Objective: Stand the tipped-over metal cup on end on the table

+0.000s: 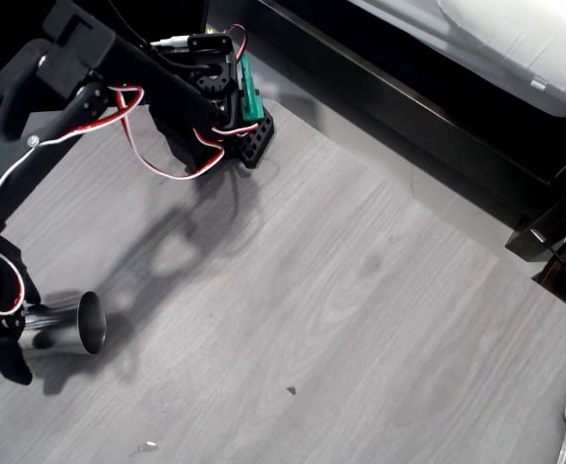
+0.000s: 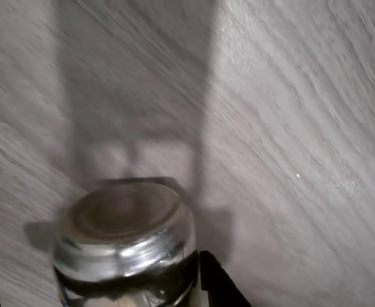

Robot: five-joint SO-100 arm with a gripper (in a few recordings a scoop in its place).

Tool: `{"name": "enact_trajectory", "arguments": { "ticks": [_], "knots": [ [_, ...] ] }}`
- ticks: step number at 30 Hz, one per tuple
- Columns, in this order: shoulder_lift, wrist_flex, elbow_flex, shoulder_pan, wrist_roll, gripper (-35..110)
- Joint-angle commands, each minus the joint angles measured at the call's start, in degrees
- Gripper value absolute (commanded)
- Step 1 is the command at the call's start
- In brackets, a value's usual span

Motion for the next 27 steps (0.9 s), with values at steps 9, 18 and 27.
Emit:
{"name": "enact_trajectory", "arguments": {
  "ticks": [9, 18, 27],
  "knots": [
    [-2.20, -2.90, -2.20, 0.62, -0.18, 31],
    [-4.39, -4.31, -2.64, -0.35, 0.53, 0],
    [5.27, -0.44, -3.60, -0.09, 1.41, 0]
  ]
}}
